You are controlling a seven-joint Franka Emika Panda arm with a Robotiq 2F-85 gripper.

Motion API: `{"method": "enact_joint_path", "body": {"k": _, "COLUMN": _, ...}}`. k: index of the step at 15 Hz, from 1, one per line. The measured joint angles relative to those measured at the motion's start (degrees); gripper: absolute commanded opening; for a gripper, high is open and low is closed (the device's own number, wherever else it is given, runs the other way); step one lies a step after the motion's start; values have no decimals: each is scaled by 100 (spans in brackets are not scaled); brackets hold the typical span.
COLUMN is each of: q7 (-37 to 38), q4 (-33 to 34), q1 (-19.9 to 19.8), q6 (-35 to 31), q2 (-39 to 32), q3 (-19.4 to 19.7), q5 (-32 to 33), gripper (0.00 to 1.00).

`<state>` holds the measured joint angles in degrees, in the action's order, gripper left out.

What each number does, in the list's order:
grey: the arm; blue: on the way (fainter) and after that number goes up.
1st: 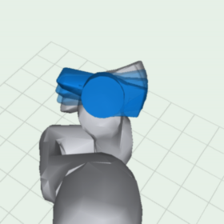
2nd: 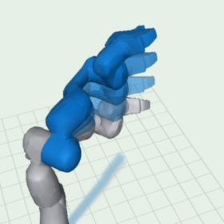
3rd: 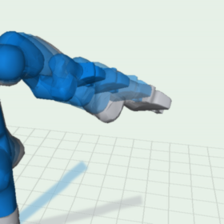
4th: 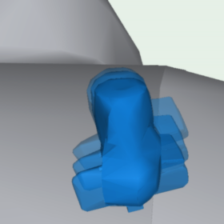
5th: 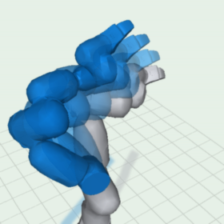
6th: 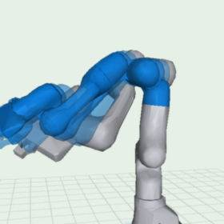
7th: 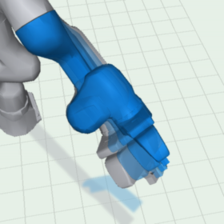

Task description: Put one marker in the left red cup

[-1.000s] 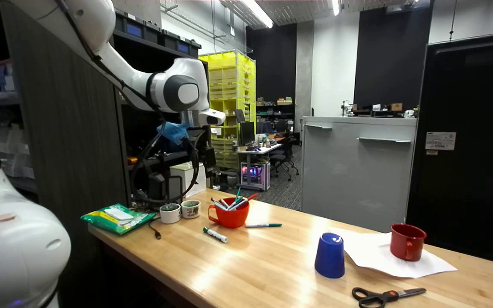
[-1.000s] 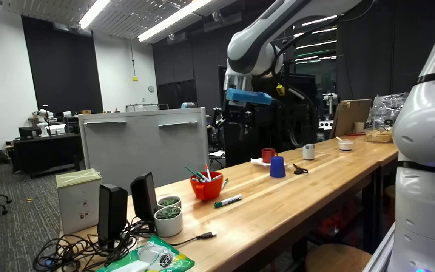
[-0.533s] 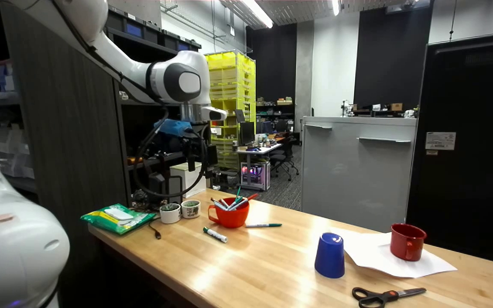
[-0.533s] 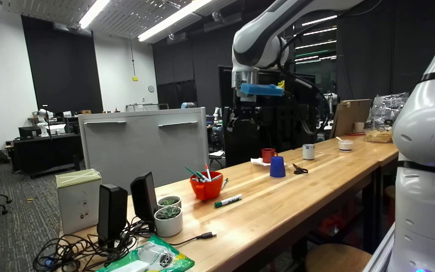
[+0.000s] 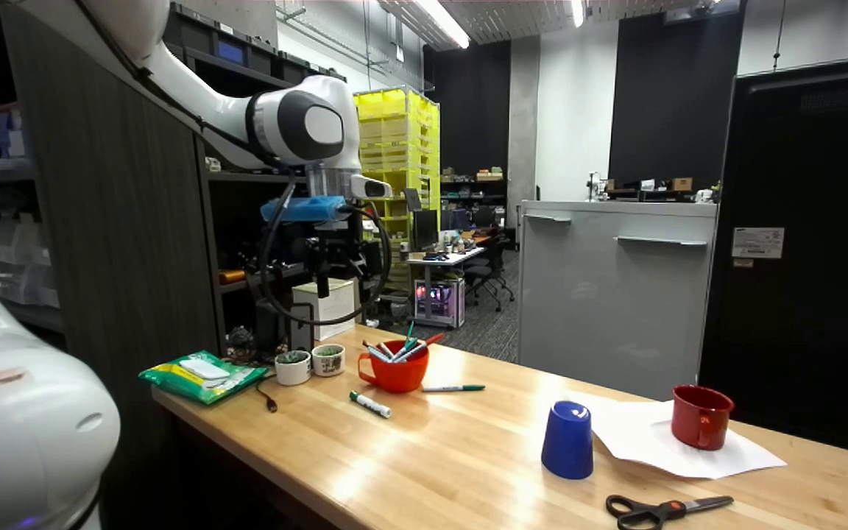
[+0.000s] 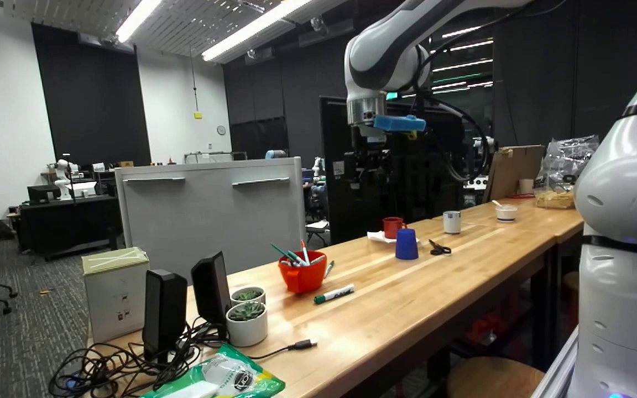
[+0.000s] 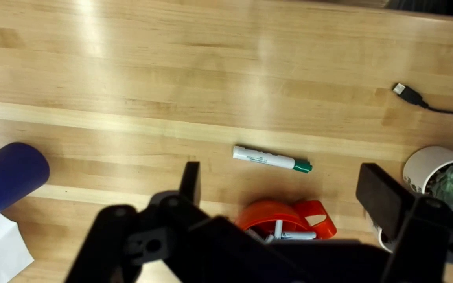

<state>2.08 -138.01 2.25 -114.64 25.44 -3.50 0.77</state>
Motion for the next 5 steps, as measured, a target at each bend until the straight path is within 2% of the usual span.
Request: {"method": "enact_joint_path", "body": {"k": 5, "q7": -295, "q4": -86, "q1": 21, "q6": 79, "q2": 195, "q3": 123, "q5": -23, "gripper": 100}}
